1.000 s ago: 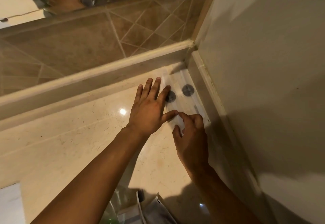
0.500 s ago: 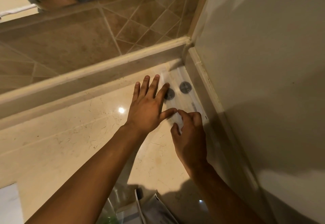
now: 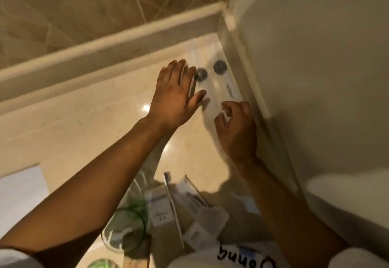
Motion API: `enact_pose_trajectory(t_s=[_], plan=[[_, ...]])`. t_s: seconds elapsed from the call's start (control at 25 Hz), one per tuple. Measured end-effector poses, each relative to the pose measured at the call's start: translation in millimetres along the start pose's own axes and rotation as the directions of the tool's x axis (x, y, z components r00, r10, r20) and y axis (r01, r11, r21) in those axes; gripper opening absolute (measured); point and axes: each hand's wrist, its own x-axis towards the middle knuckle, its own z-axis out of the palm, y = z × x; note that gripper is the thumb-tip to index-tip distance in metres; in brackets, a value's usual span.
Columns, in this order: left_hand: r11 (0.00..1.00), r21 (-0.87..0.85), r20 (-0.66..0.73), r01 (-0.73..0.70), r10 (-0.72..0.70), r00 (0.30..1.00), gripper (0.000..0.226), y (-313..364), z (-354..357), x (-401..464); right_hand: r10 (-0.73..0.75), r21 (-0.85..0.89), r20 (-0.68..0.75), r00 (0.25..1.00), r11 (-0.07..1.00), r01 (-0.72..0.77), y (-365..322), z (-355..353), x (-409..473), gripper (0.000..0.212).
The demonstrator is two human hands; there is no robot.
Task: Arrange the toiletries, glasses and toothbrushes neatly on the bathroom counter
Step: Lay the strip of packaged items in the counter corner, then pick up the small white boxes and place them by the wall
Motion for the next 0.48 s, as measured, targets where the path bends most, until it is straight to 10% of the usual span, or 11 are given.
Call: enact_pose_trajectory(t_s=[0.48], plan=[[0.958, -0.282, -0.073, 0.055, -0.079, 0.994, 0.019, 61.8, 8.3, -193.3, -0.107, 0.013, 0.468, 0.877, 0.993, 0.115, 12.1, -53.7, -109.6, 0.017]])
